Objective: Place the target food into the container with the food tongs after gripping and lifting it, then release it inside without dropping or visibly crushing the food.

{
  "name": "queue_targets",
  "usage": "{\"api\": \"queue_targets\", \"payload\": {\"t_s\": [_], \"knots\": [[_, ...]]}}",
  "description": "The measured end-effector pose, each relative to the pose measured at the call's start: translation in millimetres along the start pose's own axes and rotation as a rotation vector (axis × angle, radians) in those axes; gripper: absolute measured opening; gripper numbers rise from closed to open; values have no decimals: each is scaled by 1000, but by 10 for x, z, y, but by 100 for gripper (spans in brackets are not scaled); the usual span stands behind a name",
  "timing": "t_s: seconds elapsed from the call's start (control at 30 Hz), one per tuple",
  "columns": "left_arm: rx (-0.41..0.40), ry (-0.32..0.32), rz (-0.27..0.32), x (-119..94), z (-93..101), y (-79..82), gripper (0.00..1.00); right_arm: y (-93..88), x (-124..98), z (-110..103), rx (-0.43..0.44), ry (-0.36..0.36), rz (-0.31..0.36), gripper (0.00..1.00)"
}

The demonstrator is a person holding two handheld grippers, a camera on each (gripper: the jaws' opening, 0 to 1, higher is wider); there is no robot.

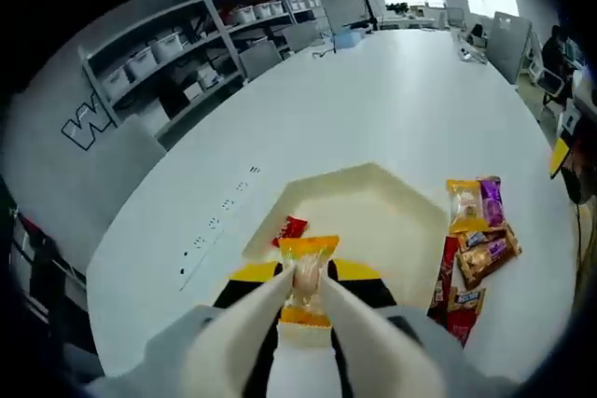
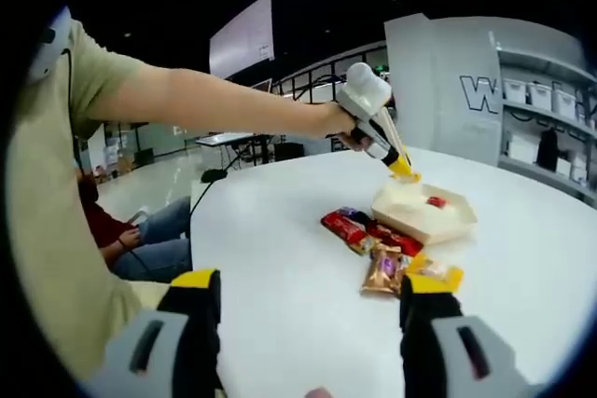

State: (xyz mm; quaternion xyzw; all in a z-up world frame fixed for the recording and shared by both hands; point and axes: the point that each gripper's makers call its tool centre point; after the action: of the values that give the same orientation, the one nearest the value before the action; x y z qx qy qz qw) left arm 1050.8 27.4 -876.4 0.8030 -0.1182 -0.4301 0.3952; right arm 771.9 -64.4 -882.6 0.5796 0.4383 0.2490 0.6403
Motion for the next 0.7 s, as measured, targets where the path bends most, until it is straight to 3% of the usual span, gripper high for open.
{"api": "queue_targets", "payload": {"t_s": [0.2,0.33,0.7], "knots": [[-23,21,-19,45,-90,4,18,-8,3,10,2,-1,-3,77],[-92,32,2,82,-130,46,18,15,20,-1,2,3,3,77],[-92,33,-20,152,-103,43,19,14,-8,14,-1,-2,0,77]]}}
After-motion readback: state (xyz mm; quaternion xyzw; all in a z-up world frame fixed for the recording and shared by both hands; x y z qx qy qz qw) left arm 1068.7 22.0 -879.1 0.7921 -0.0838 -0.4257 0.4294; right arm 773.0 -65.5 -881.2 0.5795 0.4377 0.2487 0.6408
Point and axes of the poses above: the point that each gripper's makers call its tool centre point, and the gripper's own axes: x roughly forward along the fingers, z roughly to its right, y roughly out of its top, and after that the axes turned 4 degrees about z, right-handed
